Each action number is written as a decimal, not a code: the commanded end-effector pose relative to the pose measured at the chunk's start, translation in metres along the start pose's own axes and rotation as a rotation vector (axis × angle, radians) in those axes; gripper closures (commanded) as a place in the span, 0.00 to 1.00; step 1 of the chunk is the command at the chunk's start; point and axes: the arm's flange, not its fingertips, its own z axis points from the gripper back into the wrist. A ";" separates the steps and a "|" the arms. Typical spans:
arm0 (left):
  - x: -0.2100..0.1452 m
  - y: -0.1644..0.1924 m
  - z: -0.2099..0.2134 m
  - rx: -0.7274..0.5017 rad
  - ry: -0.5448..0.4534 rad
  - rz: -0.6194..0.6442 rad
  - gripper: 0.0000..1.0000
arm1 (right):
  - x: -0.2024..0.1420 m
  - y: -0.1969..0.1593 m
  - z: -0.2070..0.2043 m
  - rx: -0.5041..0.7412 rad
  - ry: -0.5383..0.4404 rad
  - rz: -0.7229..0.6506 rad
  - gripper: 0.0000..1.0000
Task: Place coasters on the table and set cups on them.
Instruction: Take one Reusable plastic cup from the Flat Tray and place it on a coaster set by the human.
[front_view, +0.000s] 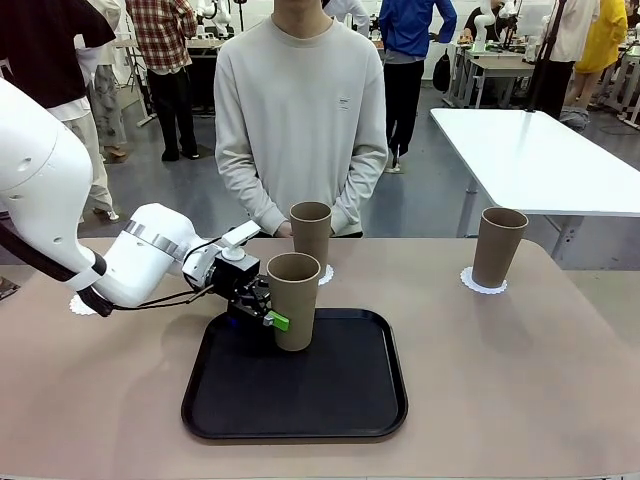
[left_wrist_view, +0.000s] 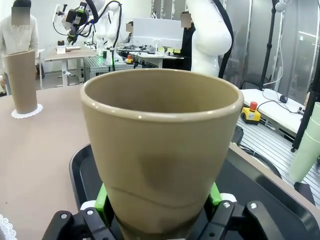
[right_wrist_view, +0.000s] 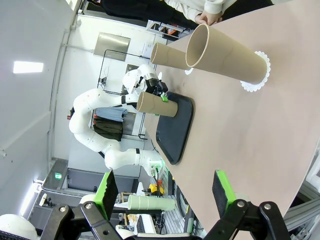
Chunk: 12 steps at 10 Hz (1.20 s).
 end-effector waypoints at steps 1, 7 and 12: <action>0.039 -0.029 -0.006 0.075 -0.016 0.042 1.00 | 0.000 0.001 -0.002 -0.001 -0.012 0.003 0.00; 0.196 -0.106 -0.032 0.322 0.015 -0.039 1.00 | 0.000 0.001 -0.002 -0.001 -0.012 0.003 0.00; 0.197 -0.120 0.040 0.402 -0.059 -0.026 0.15 | 0.000 0.001 -0.002 -0.001 -0.012 0.003 0.00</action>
